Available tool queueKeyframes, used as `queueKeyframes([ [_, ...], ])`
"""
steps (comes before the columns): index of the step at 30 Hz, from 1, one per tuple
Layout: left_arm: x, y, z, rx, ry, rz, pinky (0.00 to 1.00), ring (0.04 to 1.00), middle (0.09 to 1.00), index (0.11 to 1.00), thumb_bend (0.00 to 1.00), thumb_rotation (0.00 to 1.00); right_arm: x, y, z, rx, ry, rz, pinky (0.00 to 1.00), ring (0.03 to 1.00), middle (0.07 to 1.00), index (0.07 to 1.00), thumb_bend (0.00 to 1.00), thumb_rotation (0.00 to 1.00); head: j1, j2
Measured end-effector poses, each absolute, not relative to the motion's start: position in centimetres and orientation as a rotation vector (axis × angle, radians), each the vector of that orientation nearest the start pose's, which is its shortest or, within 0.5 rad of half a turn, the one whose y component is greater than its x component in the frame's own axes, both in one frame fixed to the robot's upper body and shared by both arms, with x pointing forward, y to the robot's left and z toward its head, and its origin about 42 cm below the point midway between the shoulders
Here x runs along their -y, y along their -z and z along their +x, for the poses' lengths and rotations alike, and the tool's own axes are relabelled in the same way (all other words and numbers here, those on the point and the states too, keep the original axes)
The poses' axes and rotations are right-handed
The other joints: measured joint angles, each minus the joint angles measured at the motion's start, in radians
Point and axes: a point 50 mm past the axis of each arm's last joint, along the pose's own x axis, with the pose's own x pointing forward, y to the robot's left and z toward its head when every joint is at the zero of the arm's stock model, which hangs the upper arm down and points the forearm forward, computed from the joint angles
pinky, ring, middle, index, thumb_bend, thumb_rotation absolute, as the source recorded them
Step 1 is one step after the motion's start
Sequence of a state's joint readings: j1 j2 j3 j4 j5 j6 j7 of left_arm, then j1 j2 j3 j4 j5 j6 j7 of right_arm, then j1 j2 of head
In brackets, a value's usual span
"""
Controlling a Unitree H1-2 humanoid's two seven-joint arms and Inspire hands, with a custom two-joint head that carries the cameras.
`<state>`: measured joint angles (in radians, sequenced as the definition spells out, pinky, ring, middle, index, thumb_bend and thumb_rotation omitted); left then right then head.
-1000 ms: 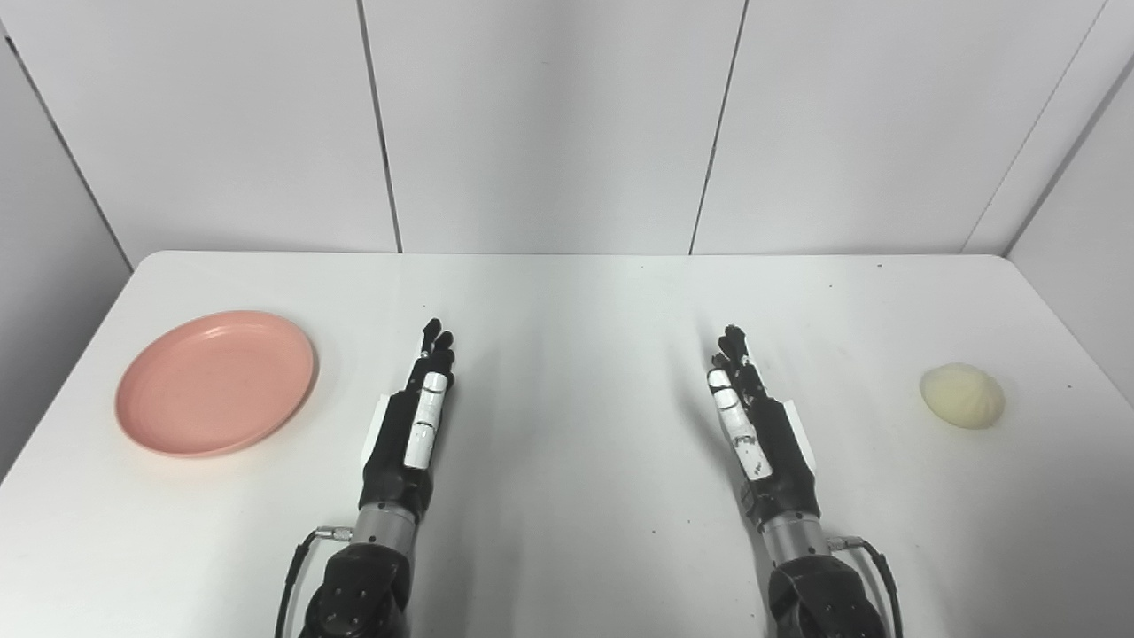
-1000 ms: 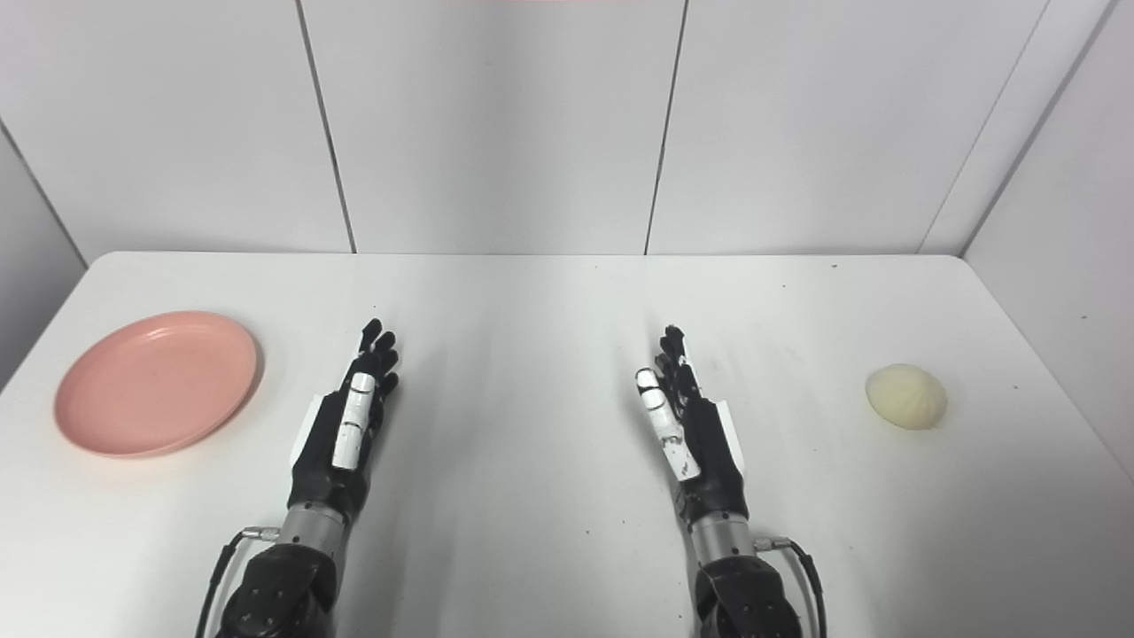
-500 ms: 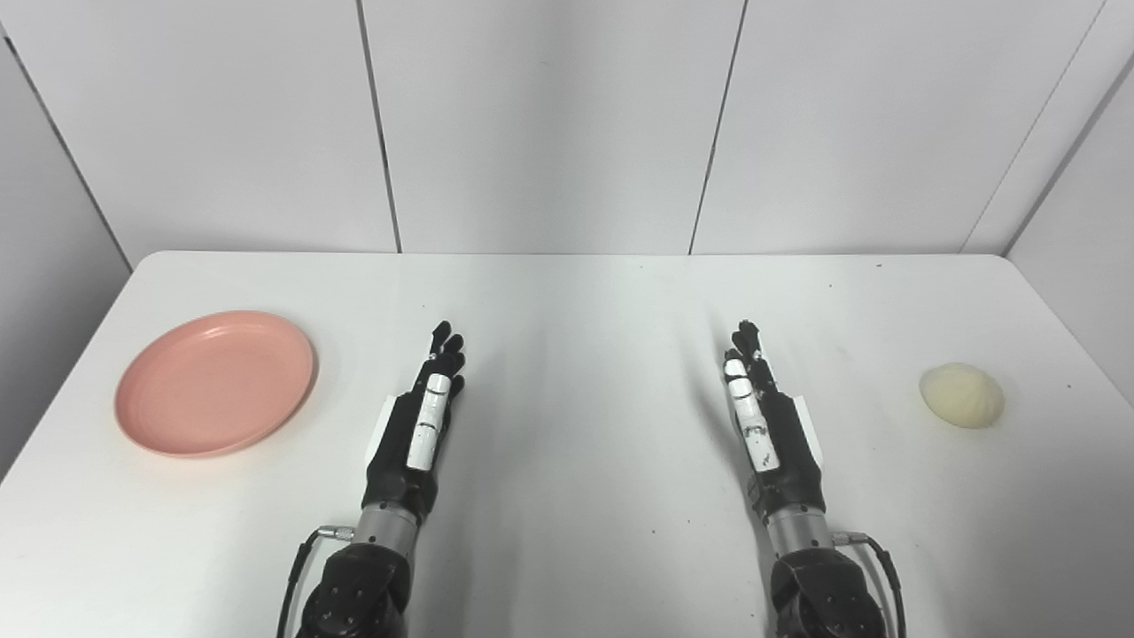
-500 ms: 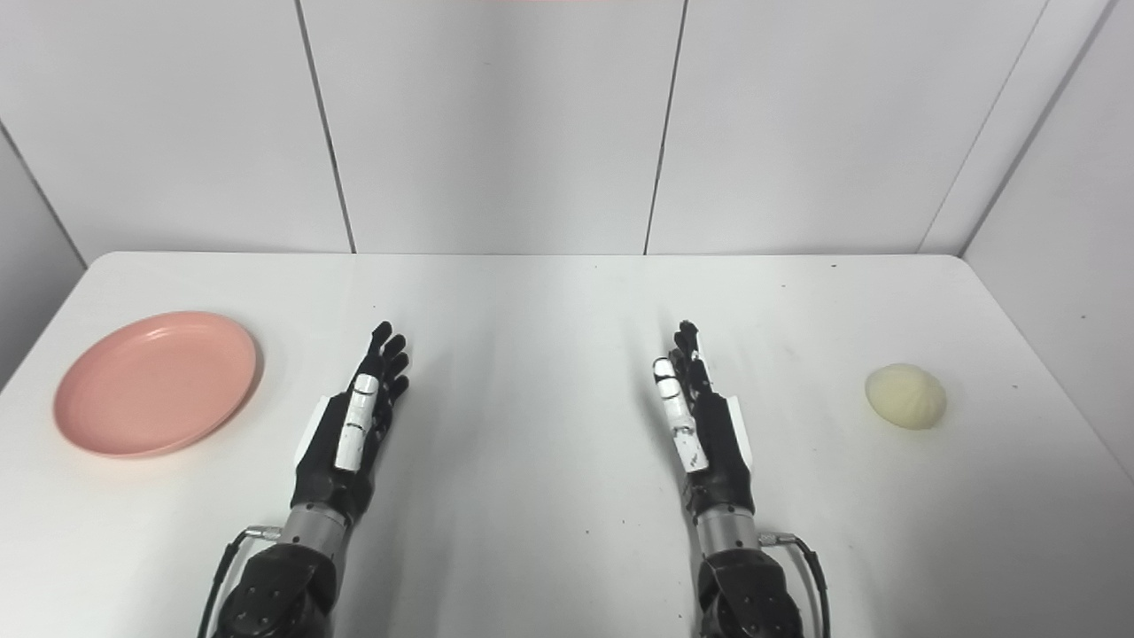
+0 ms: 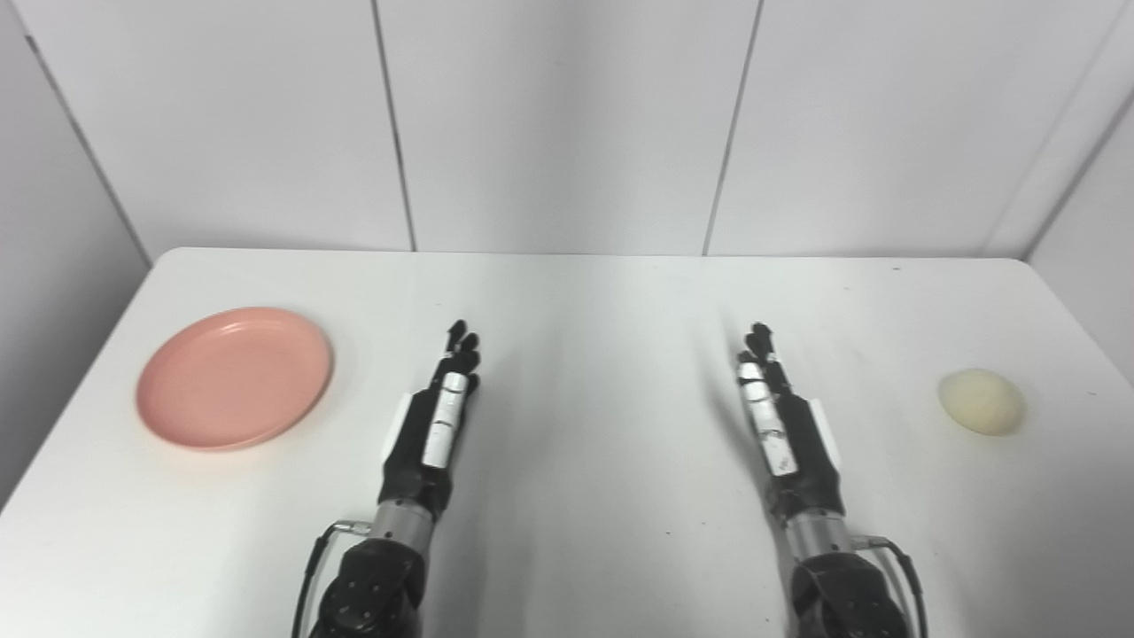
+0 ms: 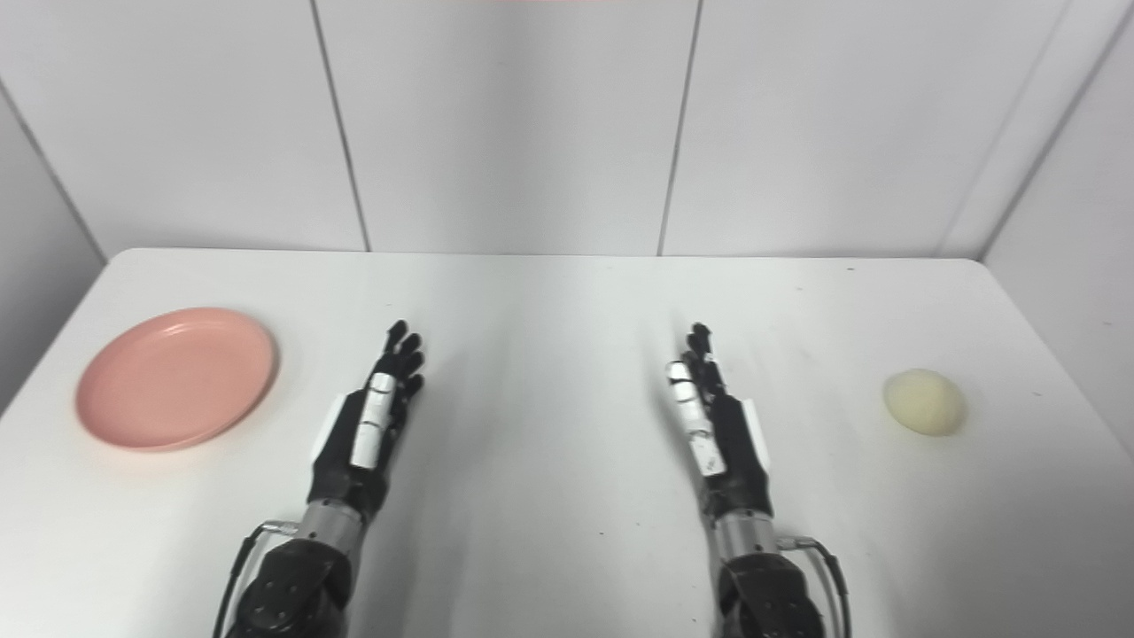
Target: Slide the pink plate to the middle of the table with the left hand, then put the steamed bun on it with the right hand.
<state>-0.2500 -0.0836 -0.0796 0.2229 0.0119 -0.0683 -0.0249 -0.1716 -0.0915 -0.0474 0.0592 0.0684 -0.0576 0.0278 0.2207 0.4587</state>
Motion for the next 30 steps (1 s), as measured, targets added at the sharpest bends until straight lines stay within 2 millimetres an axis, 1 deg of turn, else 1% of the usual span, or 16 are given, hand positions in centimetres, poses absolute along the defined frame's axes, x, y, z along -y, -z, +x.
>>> queueKeyframes([
  [1,-13.1,-11.9,36.0,0.094,0.171,-0.042,1.00,1.000,1.000,1.000,0.65,1.00,24.3,-13.7,33.9,0.172,-0.022,-0.017,1.00,1.000,1.000,1.000,0.55,0.89,0.043,-0.020],
  [2,-12.9,-11.9,36.4,0.096,0.161,-0.038,1.00,1.000,1.000,1.000,0.65,1.00,24.5,-13.7,33.9,0.187,-0.026,-0.009,1.00,1.000,1.000,1.000,0.56,0.89,0.043,-0.020],
  [3,-12.6,-12.0,36.7,0.105,0.153,-0.038,1.00,1.000,1.000,1.000,0.67,1.00,24.7,-13.7,33.9,0.198,-0.031,-0.009,1.00,1.000,1.000,1.000,0.56,0.90,0.080,-0.040],
  [4,-12.4,-12.1,37.1,0.109,0.139,-0.037,1.00,1.000,1.000,1.000,0.67,1.00,24.8,-13.8,33.9,0.209,-0.036,-0.008,1.00,1.000,1.000,1.000,0.57,0.90,0.095,-0.051],
  [5,-12.1,-12.1,37.4,0.110,0.126,-0.042,1.00,1.000,1.000,1.000,0.68,1.00,25.0,-13.8,34.0,0.212,-0.038,-0.007,1.00,1.000,1.000,1.000,0.57,0.90,0.095,-0.051],
  [8,-12.1,-12.4,38.7,0.132,0.069,-0.064,1.00,1.000,1.000,0.995,0.69,1.00,25.4,-13.9,34.3,0.222,-0.039,0.008,1.00,1.000,1.000,1.000,0.51,0.93,0.132,-0.072],
  [10,-12.5,-12.6,39.2,0.153,0.028,-0.073,1.00,0.997,0.986,0.984,0.69,1.00,25.4,-13.9,34.3,0.225,-0.038,0.017,1.00,1.000,1.000,1.000,0.48,0.95,0.157,-0.092],
  [11,-12.8,-12.7,39.5,0.160,0.011,-0.077,1.00,0.984,0.971,0.973,0.69,1.00,25.5,-14.0,34.3,0.226,-0.038,0.018,1.00,1.000,1.000,1.000,0.47,0.96,0.157,-0.092],
  [13,-13.7,-12.9,39.9,0.175,-0.023,-0.079,1.00,0.970,0.956,0.963,0.69,1.00,25.4,-14.0,34.3,0.227,-0.039,0.017,1.00,1.000,1.000,1.000,0.46,0.96,0.160,-0.097],
  [15,-15.1,-13.0,40.1,0.179,-0.069,-0.084,1.00,0.940,0.926,0.930,0.70,1.00,25.4,-14.0,34.2,0.229,-0.038,0.011,1.00,1.000,1.000,1.000,0.46,0.98,0.161,-0.104],
  [17,-16.7,-13.2,40.3,0.184,-0.114,-0.090,1.00,0.925,0.914,0.913,0.71,1.00,25.4,-14.1,34.2,0.231,-0.038,0.009,1.00,1.000,1.000,1.000,0.46,0.95,0.163,-0.106],
  [18,-17.8,-13.3,40.4,0.191,-0.140,-0.081,1.00,0.913,0.904,0.903,0.72,1.00,25.4,-14.1,34.2,0.232,-0.039,0.010,1.00,1.000,1.000,1.000,0.46,0.93,0.163,-0.109],
  [21,-20.3,-14.5,40.9,0.232,-0.193,-0.066,0.99,0.886,0.878,0.883,0.73,1.00,25.5,-14.1,34.1,0.232,-0.038,0.013,1.00,1.000,1.000,1.000,0.46,0.92,0.164,-0.114],
  [26,-22.9,-17.1,41.8,0.288,-0.264,-0.102,0.94,0.830,0.826,0.832,0.76,1.00,25.5,-14.1,34.1,0.237,-0.034,0.015,1.00,1.000,1.000,1.000,0.47,0.90,0.170,-0.114],
  [30,-24.5,-18.0,41.9,0.301,-0.304,-0.138,0.90,0.796,0.797,0.802,0.76,1.00,25.4,-14.2,34.1,0.239,-0.038,0.016,1.00,1.000,1.000,1.000,0.49,0.90,0.173,-0.112],
])
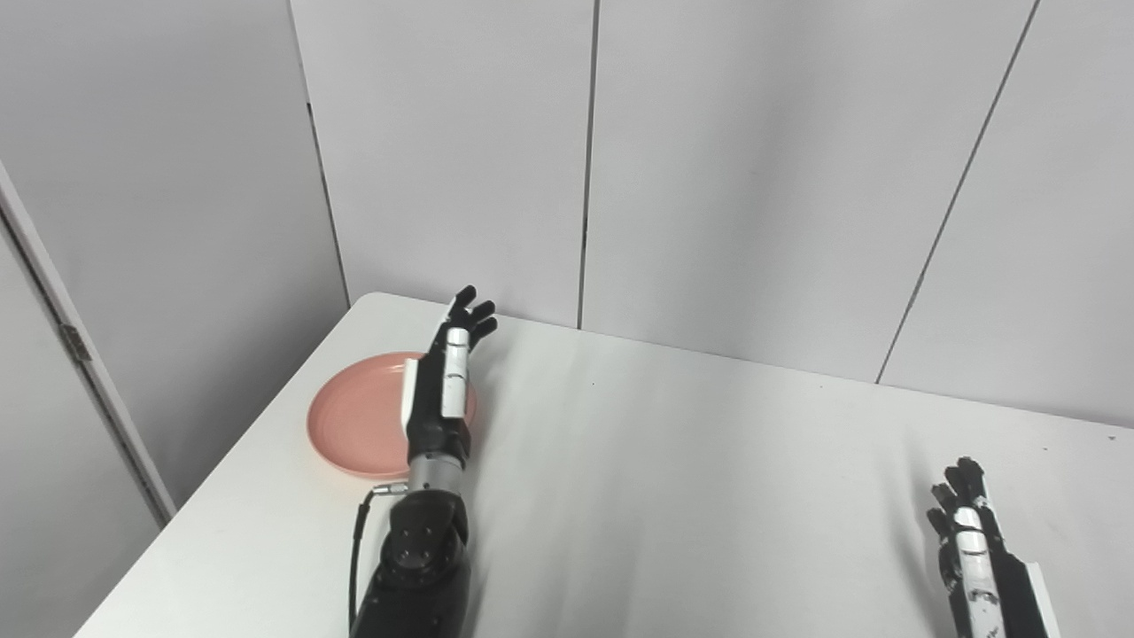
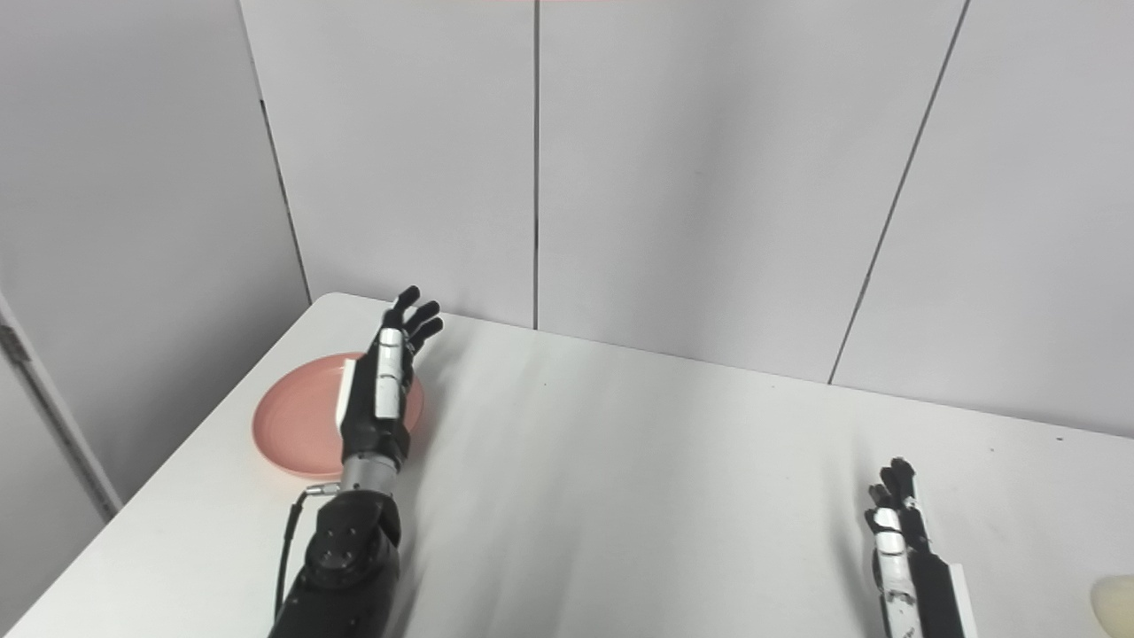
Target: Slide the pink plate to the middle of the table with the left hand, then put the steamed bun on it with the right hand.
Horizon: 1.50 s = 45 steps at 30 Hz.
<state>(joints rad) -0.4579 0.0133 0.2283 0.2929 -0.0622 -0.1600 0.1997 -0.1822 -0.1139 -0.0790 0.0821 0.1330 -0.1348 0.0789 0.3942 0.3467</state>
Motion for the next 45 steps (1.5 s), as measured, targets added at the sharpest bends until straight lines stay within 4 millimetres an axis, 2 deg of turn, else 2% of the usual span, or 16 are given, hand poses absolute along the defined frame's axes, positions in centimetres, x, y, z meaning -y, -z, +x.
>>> queueKeyframes([
  [8,-29.4,-19.5,41.6,0.319,-0.414,-0.140,0.85,0.762,0.760,0.772,0.76,1.00,25.5,-14.2,33.8,0.241,-0.048,0.011,1.00,1.000,1.000,1.000,0.43,0.91,0.008,0.002],
  [11,-31.1,-20.0,41.7,0.315,-0.461,-0.148,0.85,0.745,0.740,0.747,0.75,1.00,25.5,-14.2,33.8,0.241,-0.052,0.010,1.00,1.000,1.000,1.000,0.44,0.90,0.009,0.003],
  [14,-31.8,-19.9,41.6,0.313,-0.475,-0.161,0.84,0.746,0.740,0.745,0.76,1.00,25.5,-14.2,33.8,0.242,-0.054,0.010,1.00,1.000,1.000,1.000,0.43,0.91,0.011,0.005],
  [17,-32.7,-19.6,41.8,0.303,-0.489,-0.173,0.79,0.732,0.734,0.748,0.76,1.00,25.5,-14.2,33.7,0.242,-0.057,0.009,1.00,1.000,1.000,1.000,0.41,0.91,0.011,0.005],
  [21,-34.3,-19.0,42.0,0.293,-0.529,-0.183,0.81,0.717,0.715,0.731,0.75,1.00,25.5,-14.2,33.7,0.243,-0.060,0.009,1.00,1.000,1.000,1.000,0.41,0.92,0.012,0.003],
  [24,-35.8,-18.8,42.1,0.294,-0.569,-0.171,0.80,0.733,0.733,0.745,0.77,1.00,25.4,-14.3,33.7,0.244,-0.061,0.009,1.00,1.000,1.000,1.000,0.41,0.92,0.012,0.003],
  [27,-37.6,-19.0,42.0,0.289,-0.587,-0.139,0.89,0.771,0.744,0.753,0.80,1.00,25.5,-14.2,33.6,0.244,-0.060,0.007,1.00,1.000,1.000,1.000,0.42,0.91,0.017,0.005],
  [30,-39.2,-18.6,42.0,0.267,-0.608,-0.114,0.91,0.772,0.747,0.754,0.80,1.00,25.5,-14.2,33.6,0.244,-0.059,0.007,1.00,1.000,1.000,1.000,0.40,0.92,0.018,0.003],
  [41,-40.4,-16.5,41.9,0.186,-0.627,-0.094,0.88,0.785,0.767,0.764,0.78,1.00,25.5,-14.2,33.5,0.245,-0.055,0.011,1.00,1.000,1.000,1.000,0.39,0.90,0.025,0.002],
  [45,-41.1,-15.9,41.8,0.159,-0.637,-0.083,0.85,0.794,0.781,0.774,0.78,1.00,25.5,-14.2,33.5,0.244,-0.058,0.009,1.00,1.000,1.000,1.000,0.39,0.93,0.026,0.002],
])
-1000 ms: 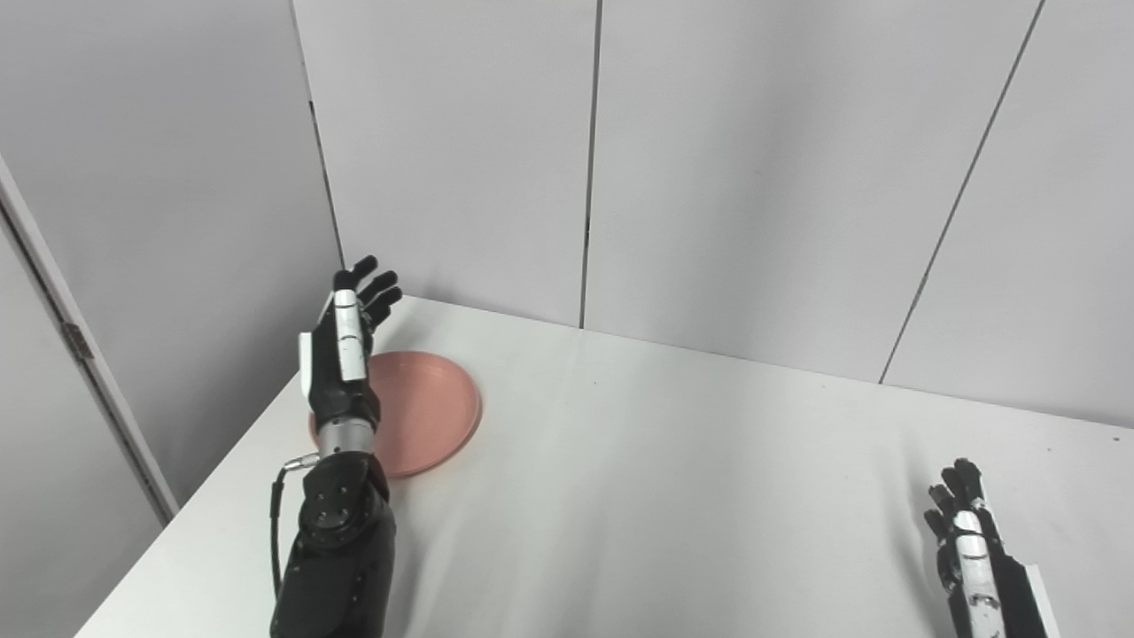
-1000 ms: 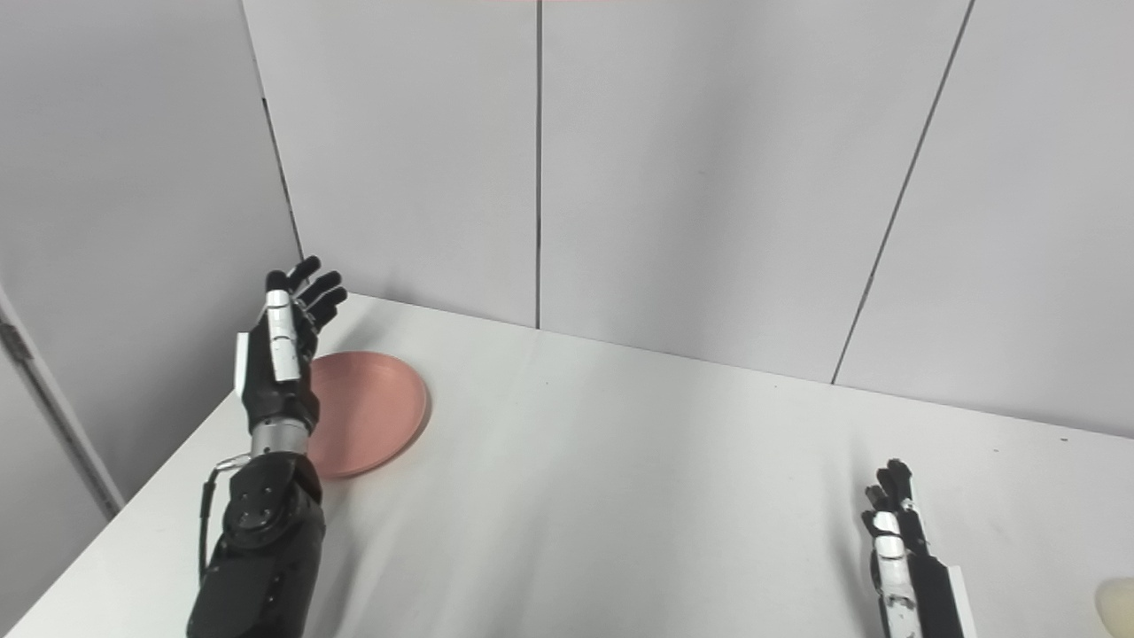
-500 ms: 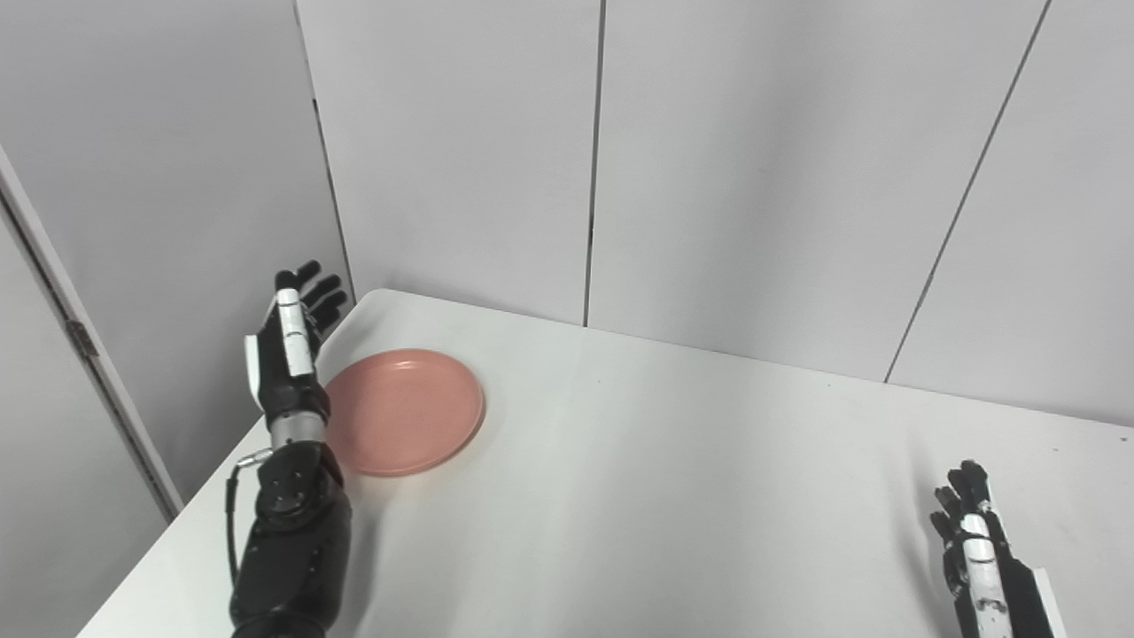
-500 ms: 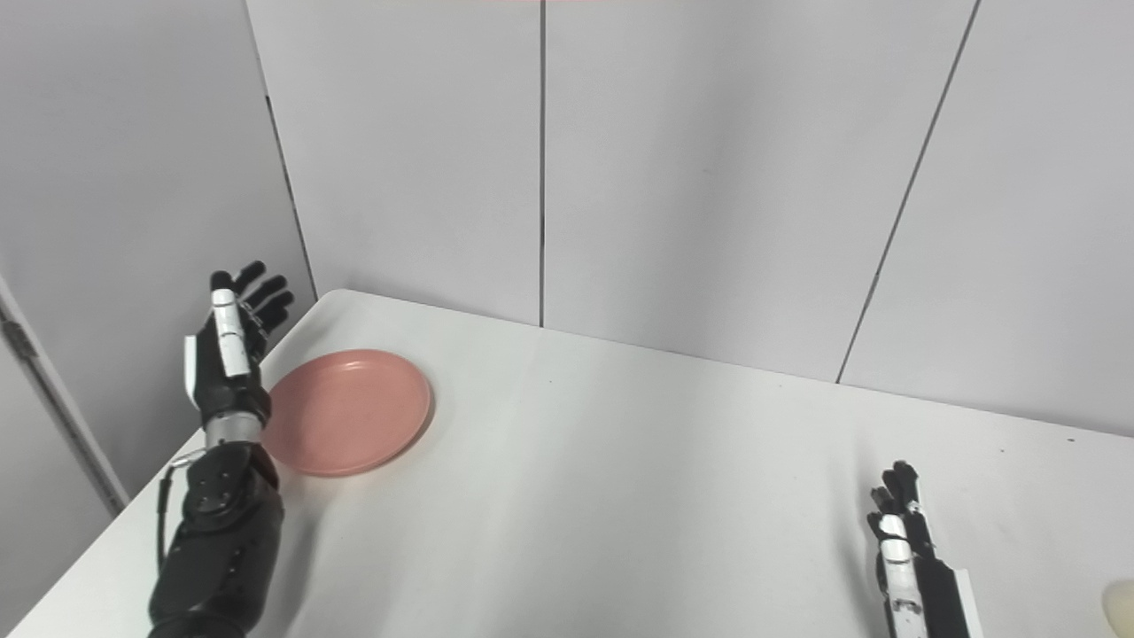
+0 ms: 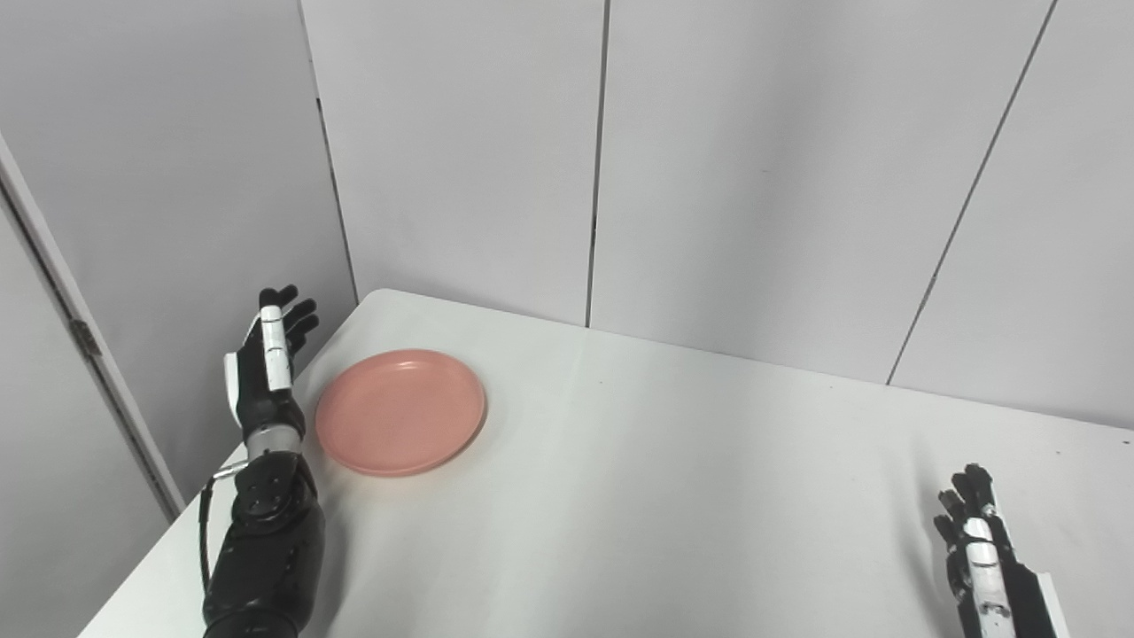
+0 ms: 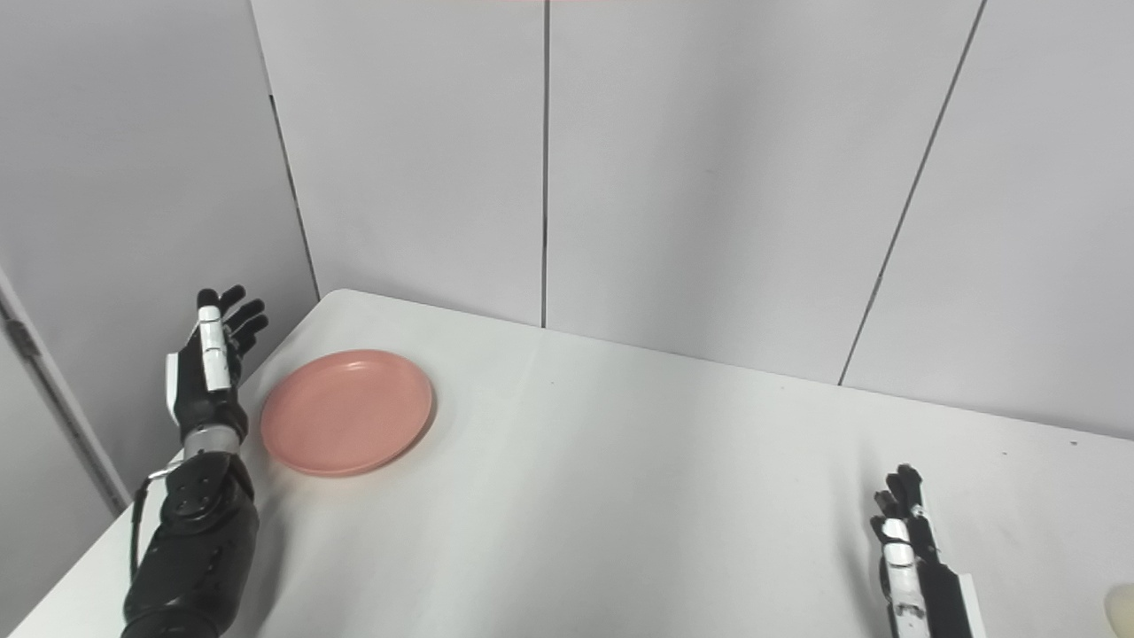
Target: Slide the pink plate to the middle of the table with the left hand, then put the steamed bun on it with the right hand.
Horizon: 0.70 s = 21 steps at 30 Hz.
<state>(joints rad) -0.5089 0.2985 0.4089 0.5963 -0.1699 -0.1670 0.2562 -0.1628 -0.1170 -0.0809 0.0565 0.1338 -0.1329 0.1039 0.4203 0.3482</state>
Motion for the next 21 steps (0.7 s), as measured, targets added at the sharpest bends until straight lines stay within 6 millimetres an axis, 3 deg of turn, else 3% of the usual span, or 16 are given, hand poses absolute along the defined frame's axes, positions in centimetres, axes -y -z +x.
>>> queueKeyframes([
  [9,-41.0,-14.8,42.0,0.106,-0.596,-0.072,0.92,0.806,0.781,0.784,0.82,1.00,25.6,-14.2,33.5,0.244,-0.057,0.005,1.00,1.000,1.000,1.000,0.38,0.92,0.002,0.000],
  [15,-40.4,-14.0,42.2,0.062,-0.560,-0.059,0.90,0.794,0.768,0.765,0.81,1.00,25.6,-14.3,33.5,0.245,-0.057,0.008,1.00,1.000,1.000,1.000,0.38,0.93,0.000,0.002],
  [19,-40.5,-14.1,42.4,0.054,-0.553,-0.089,0.78,0.760,0.749,0.748,0.82,1.00,25.6,-14.3,33.4,0.245,-0.057,0.007,1.00,1.000,1.000,1.000,0.36,0.93,0.002,0.003],
  [21,-40.6,-14.1,42.4,0.051,-0.548,-0.118,0.77,0.758,0.747,0.747,0.83,1.00,25.6,-14.2,33.4,0.246,-0.055,0.007,1.00,1.000,1.000,1.000,0.36,0.93,0.003,0.005],
])
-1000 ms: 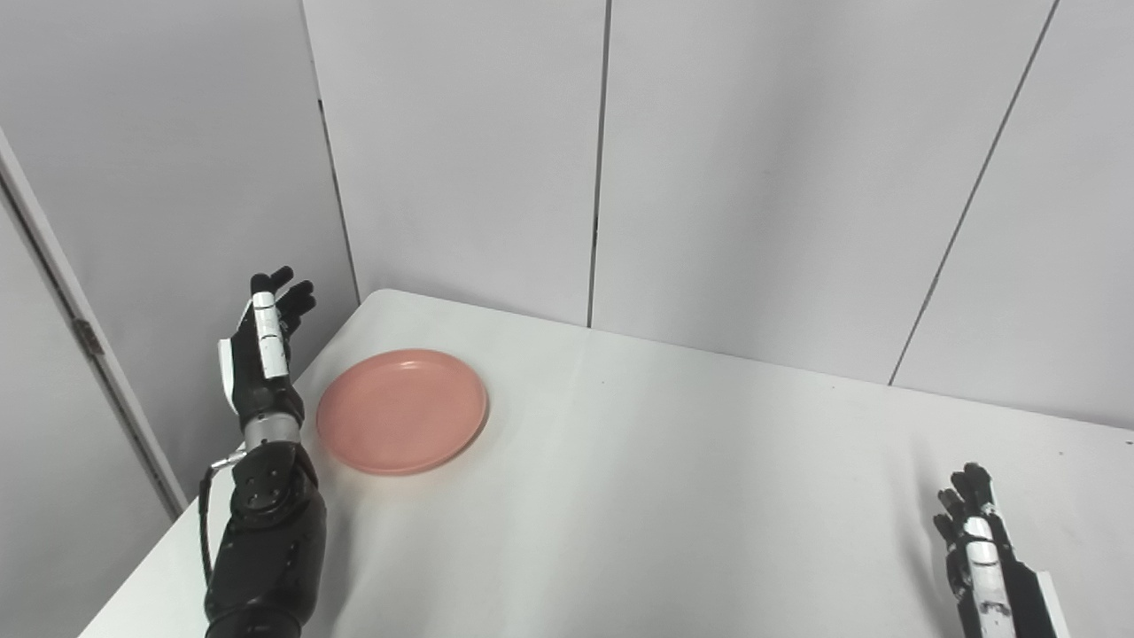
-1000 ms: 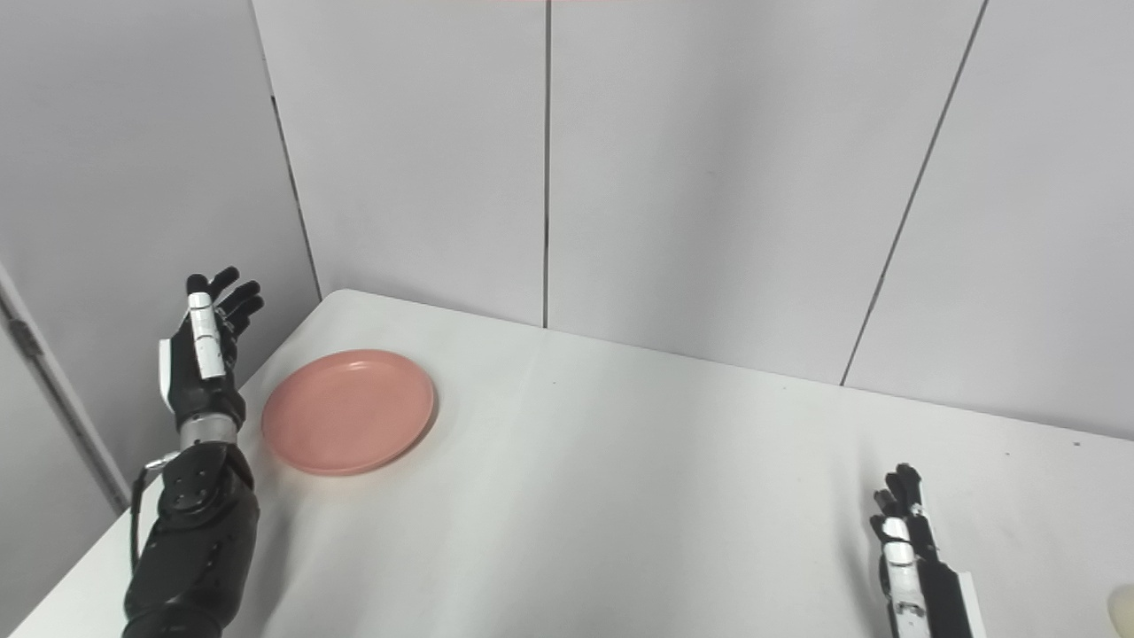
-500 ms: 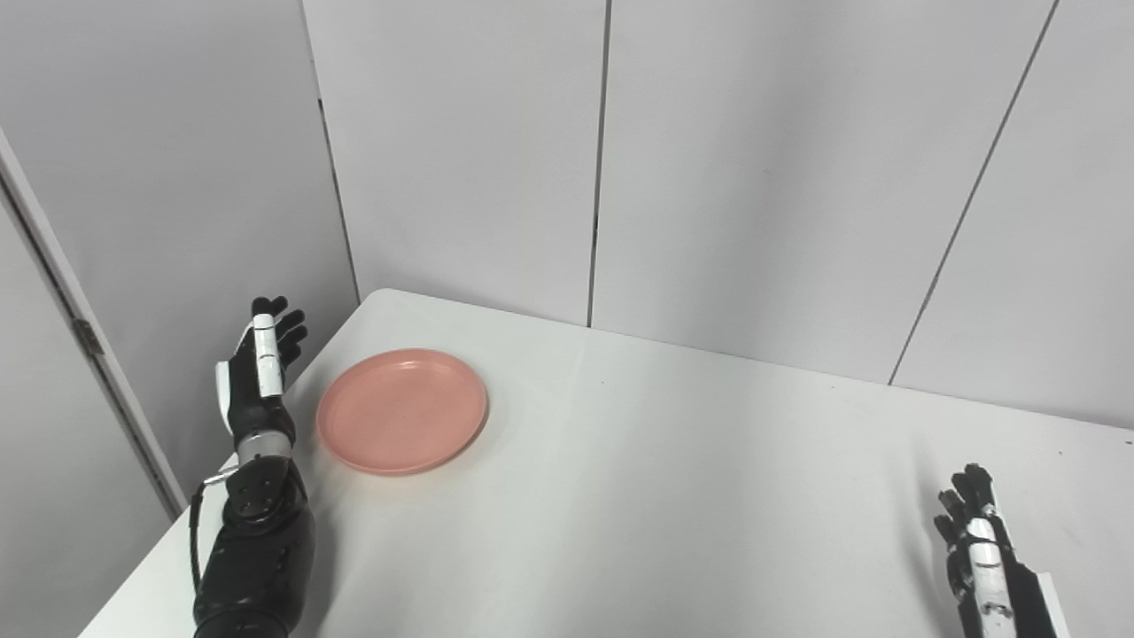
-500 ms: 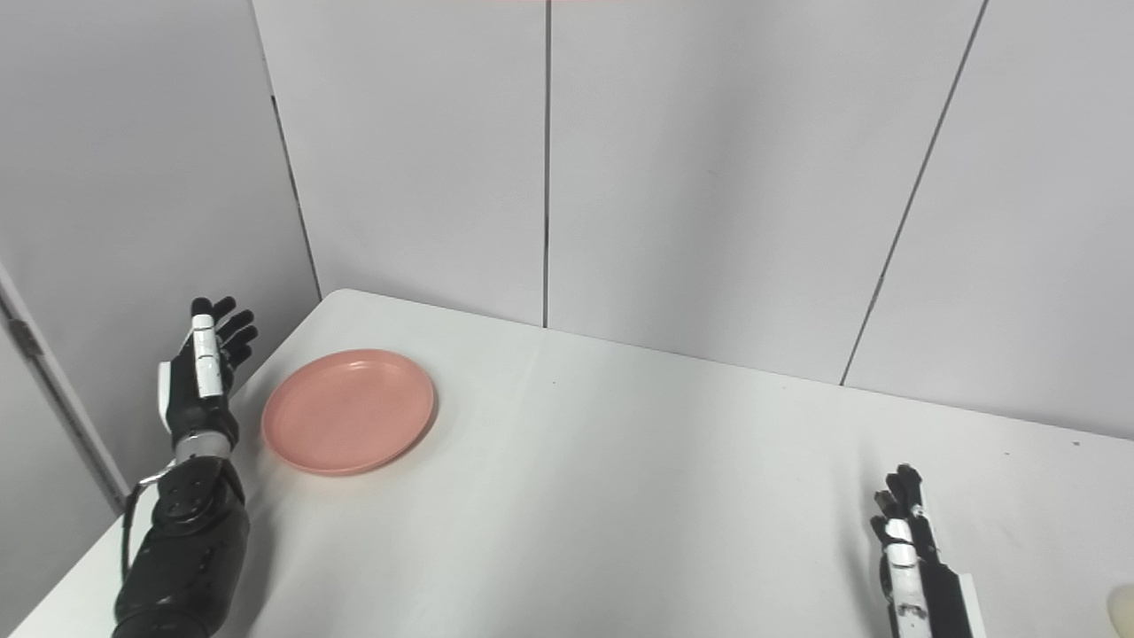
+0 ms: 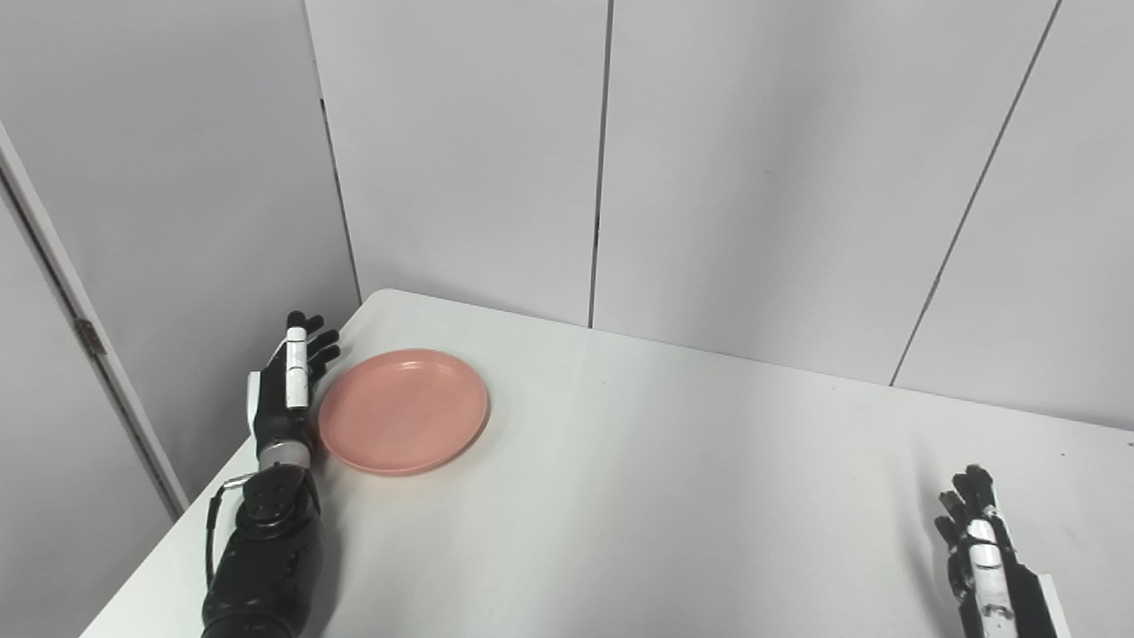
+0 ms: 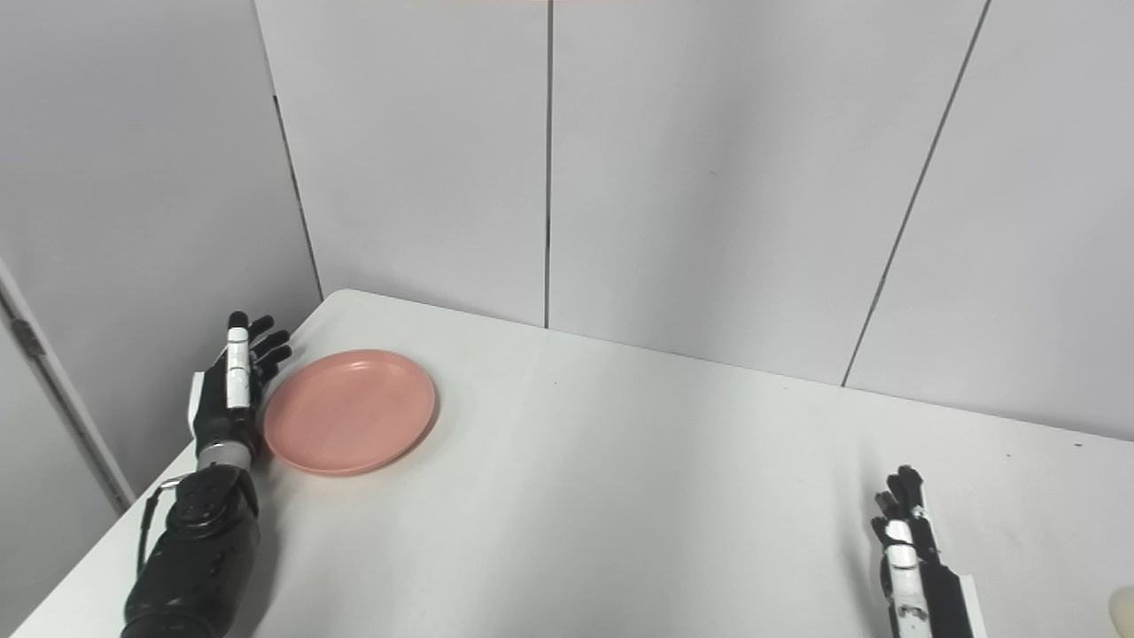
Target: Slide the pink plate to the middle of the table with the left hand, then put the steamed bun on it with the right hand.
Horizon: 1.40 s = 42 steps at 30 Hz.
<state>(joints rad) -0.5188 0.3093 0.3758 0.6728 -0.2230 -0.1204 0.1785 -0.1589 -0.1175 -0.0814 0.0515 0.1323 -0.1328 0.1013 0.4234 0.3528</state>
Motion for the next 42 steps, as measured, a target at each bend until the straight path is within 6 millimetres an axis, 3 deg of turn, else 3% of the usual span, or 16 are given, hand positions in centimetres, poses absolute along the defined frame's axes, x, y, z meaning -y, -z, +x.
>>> queueKeyframes([
  [10,-39.1,-14.5,43.3,0.038,-0.425,-0.180,0.80,0.781,0.772,0.773,0.83,1.00,25.6,-14.3,33.4,0.246,-0.051,0.008,1.00,1.000,1.000,1.000,0.37,0.91,-0.005,0.006],
  [15,-37.9,-14.7,43.7,0.041,-0.374,-0.239,0.81,0.780,0.776,0.773,0.82,1.00,25.6,-14.3,33.3,0.247,-0.051,0.004,1.00,1.000,1.000,1.000,0.34,0.95,-0.008,0.008],
  [20,-35.2,-14.6,44.2,0.058,-0.316,-0.309,0.77,0.772,0.775,0.767,0.81,1.00,25.6,-14.3,32.9,0.249,-0.048,0.005,1.00,1.000,1.000,1.000,0.36,0.94,-0.009,0.011],
  [27,-30.4,-14.5,44.8,0.066,-0.234,-0.360,0.78,0.786,0.786,0.784,0.83,1.00,25.5,-14.3,32.7,0.243,-0.050,0.010,1.00,1.000,1.000,1.000,0.33,0.94,-0.008,0.012],
  [34,-27.0,-13.9,44.9,0.096,-0.194,-0.366,0.80,0.795,0.789,0.785,0.81,1.00,25.5,-14.2,32.7,0.227,-0.041,0.004,1.00,1.000,1.000,1.000,0.33,0.92,-0.018,0.018],
  [42,-22.8,-13.4,44.7,0.115,-0.130,-0.349,0.84,0.818,0.808,0.808,0.80,1.00,25.2,-14.1,32.7,0.221,-0.026,0.001,1.00,1.000,1.000,1.000,0.31,0.97,-0.078,0.044],
])
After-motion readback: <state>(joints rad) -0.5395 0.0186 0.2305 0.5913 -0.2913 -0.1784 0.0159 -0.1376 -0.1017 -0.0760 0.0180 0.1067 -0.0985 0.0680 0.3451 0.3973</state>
